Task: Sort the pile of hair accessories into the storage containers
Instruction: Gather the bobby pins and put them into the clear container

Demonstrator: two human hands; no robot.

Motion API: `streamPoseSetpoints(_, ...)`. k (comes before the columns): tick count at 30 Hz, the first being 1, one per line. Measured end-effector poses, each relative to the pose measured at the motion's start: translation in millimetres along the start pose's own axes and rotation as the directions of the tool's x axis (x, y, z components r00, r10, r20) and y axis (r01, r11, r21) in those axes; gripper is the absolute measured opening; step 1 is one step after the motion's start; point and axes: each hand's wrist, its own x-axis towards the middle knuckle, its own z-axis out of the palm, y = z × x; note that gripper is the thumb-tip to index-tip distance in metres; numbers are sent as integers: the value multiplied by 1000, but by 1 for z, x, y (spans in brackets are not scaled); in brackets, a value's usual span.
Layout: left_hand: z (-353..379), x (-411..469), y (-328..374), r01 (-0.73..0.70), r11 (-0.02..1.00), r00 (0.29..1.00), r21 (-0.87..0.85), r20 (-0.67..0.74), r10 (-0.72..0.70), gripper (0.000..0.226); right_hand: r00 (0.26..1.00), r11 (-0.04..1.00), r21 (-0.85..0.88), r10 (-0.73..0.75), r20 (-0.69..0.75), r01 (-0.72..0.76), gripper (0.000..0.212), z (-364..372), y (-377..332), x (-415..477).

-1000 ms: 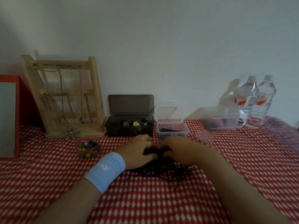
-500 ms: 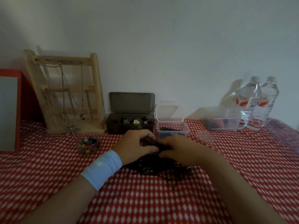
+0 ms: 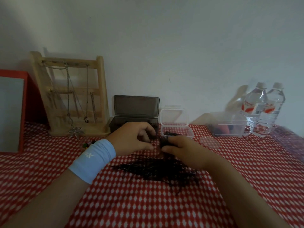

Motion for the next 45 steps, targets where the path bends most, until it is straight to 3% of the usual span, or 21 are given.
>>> streamPoseSetpoints(5,-6,-2,-6,74,996,962,57,259,-86,19,998,982,187,30,-47,-21,20,1,-1,1)
streamPoseSetpoints(8,3,-2,-5,58,991,934,119,343,-96,24,993,937,338,109,-43,-88,21,4,1,2)
streamPoseSetpoints(15,-4,1,-4,84,989,963,125,245,-113,17,990,868,497,74,-120,-5,28,5,-2,0)
streamPoseSetpoints(19,-4,-2,5,123,992,959,35,255,-128,25,984,827,559,41,-171,63,25,10,0,7)
streamPoseSetpoints(21,-2,0,8,90,995,984,34,152,-94,24,990,739,673,64,-129,41,19,13,3,10)
streamPoseSetpoints(23,0,3,6,52,998,998,35,-48,-50,21,993,664,747,69,-94,24,22,17,6,12)
streamPoseSetpoints(26,9,6,6,21,989,976,-145,-213,-52,16,998,660,751,42,-54,13,27,22,4,10)
streamPoseSetpoints(29,22,8,7,-11,933,993,-361,-117,-33,35,999,709,704,42,20,-44,22,26,0,7)
streamPoseSetpoints(31,26,8,9,17,874,999,-486,-29,-36,33,995,721,689,18,94,-78,17,27,-1,6)
streamPoseSetpoints(35,22,6,11,99,726,995,-681,60,-79,36,975,627,758,11,222,-180,16,27,-2,5)
streamPoseSetpoints(41,19,5,8,9,858,995,-514,-81,-59,23,959,544,810,-32,281,-219,5,25,0,4)
streamPoseSetpoints(45,18,5,9,-54,864,980,-500,-192,-50,18,962,491,840,-10,272,-233,19,26,0,5)
